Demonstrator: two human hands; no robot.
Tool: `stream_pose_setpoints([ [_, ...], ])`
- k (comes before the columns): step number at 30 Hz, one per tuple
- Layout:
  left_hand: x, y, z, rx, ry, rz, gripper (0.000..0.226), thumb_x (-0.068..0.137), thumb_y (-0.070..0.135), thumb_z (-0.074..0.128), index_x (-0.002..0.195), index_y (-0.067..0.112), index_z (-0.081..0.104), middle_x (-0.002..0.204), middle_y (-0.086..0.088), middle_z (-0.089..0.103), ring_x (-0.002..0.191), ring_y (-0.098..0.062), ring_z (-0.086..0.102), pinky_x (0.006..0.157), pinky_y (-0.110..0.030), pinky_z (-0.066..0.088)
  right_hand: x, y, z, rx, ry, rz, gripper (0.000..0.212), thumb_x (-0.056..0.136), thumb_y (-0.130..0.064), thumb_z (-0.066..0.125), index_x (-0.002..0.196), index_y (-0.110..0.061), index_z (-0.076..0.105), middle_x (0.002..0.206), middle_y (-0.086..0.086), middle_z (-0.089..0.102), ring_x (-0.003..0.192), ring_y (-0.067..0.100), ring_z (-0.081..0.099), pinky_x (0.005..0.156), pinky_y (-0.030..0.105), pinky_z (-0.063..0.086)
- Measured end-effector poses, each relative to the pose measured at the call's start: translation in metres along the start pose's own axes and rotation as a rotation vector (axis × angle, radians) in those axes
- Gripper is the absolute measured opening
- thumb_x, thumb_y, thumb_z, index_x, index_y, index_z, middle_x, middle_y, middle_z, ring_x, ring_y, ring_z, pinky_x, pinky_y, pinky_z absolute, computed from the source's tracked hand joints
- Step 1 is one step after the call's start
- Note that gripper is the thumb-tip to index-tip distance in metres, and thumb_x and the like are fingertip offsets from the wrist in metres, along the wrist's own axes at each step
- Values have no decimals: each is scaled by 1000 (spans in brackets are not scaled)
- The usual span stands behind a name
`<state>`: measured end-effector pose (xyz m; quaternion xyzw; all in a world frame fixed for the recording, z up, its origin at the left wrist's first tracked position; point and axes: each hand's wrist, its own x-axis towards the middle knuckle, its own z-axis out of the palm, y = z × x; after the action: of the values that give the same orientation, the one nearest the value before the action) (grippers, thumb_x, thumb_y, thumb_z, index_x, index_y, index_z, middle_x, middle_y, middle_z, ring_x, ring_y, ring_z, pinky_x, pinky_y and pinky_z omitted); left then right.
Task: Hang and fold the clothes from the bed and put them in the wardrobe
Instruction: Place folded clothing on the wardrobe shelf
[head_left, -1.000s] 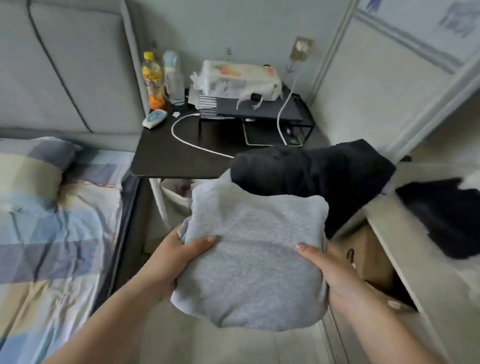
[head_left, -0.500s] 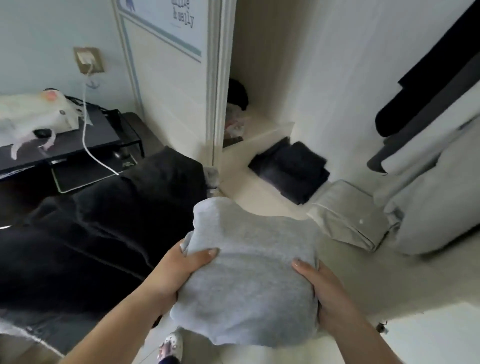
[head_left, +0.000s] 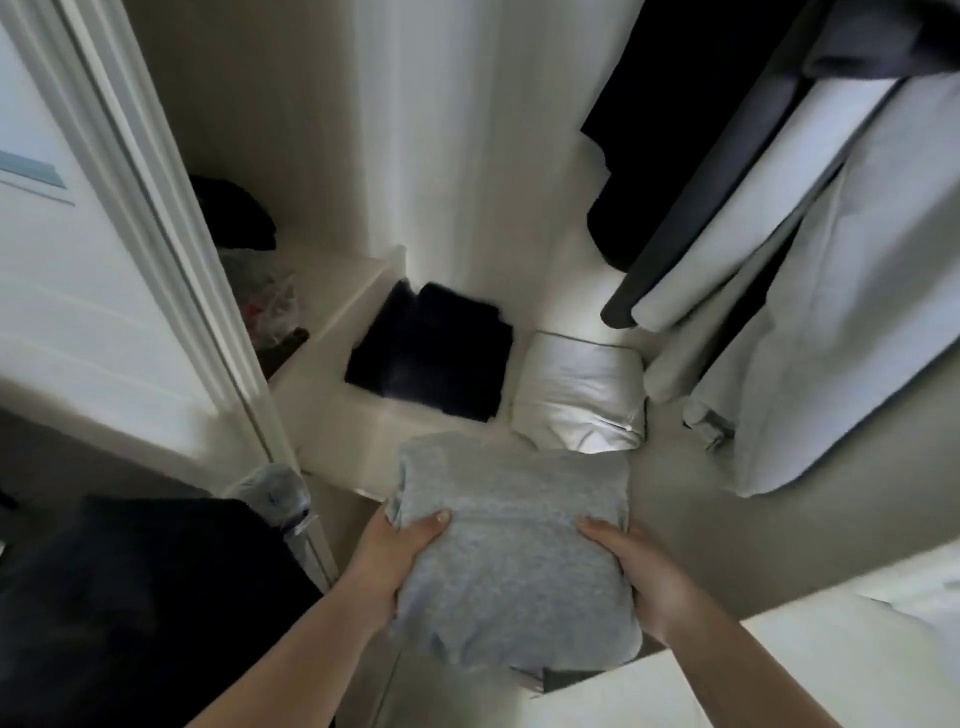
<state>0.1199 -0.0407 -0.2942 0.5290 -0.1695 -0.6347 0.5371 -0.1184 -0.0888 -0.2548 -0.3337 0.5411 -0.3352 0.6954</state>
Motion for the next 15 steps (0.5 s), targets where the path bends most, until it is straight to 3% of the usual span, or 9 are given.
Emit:
stream_pose_setpoints([
  [2,20,5,-3,37,12,-31,49,70,15,85,113,14,63,96,-10,75,86,-30,72,70,-42,59,12,-1,3,32,6,14,32,85,-7,62,117,-1,61,105,22,70,96,36,68,73,36,57],
  [5,47,18,-9,105,-6,-69,71,55,30,90,119,17,61,102,-12,73,92,-33,71,82,-52,56,33,-1,7,65,29,65,34,85,-8,61,117,2,61,106,26,68,98,40,66,80,39,55],
  [8,76,34,-16,143,-15,-109,59,66,26,87,118,18,60,103,-14,72,92,-35,70,83,-55,55,61,-3,15,100,27,128,38,83,-13,63,118,1,61,107,27,67,98,40,66,85,42,52],
  [12,117,60,-23,174,31,-152,35,79,18,77,110,14,61,95,-13,73,86,-31,70,72,-39,57,109,-18,35,136,3,153,29,86,-13,60,112,-2,62,96,24,70,81,36,70,65,38,56],
  [15,161,87,-30,208,47,-212,45,77,23,78,118,10,62,100,-16,73,91,-34,70,83,-47,56,157,-41,53,127,4,150,24,87,-13,61,109,-5,63,87,20,72,71,32,71,55,36,56],
])
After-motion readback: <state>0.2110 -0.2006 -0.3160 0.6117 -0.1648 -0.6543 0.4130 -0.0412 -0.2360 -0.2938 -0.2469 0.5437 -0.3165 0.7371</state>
